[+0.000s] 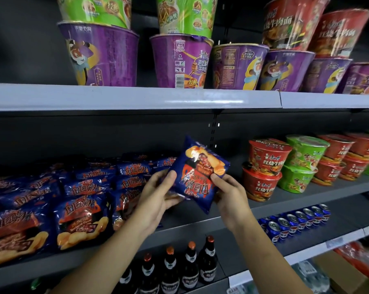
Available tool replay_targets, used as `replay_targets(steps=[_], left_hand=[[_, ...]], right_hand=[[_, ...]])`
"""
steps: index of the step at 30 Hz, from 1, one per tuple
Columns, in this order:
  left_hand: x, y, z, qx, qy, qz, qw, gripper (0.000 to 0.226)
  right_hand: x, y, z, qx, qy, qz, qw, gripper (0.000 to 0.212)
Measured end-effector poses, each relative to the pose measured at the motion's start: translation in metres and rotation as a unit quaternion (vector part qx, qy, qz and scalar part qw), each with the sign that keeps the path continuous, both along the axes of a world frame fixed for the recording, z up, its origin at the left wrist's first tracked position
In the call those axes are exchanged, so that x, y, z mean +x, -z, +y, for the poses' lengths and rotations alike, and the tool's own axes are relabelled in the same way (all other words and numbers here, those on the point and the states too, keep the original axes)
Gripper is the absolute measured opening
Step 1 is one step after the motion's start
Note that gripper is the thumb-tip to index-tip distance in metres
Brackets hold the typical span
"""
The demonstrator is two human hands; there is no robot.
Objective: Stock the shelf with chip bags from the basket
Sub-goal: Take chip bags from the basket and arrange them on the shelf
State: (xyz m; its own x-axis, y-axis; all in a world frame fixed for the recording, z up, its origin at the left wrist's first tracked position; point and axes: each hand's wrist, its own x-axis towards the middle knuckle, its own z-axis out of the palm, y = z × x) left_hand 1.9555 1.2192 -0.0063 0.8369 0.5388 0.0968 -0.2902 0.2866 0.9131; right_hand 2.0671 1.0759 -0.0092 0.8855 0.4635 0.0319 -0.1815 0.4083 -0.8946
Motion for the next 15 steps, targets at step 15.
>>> replay_targets(steps=[15], left_hand=[[0.006,0.006,0.017,0.188,0.013,0.163,0.968,0.056]], right_hand=[[0.009,0.009,-0.009,-0.064,0.044,-0.093,0.993,0.068]])
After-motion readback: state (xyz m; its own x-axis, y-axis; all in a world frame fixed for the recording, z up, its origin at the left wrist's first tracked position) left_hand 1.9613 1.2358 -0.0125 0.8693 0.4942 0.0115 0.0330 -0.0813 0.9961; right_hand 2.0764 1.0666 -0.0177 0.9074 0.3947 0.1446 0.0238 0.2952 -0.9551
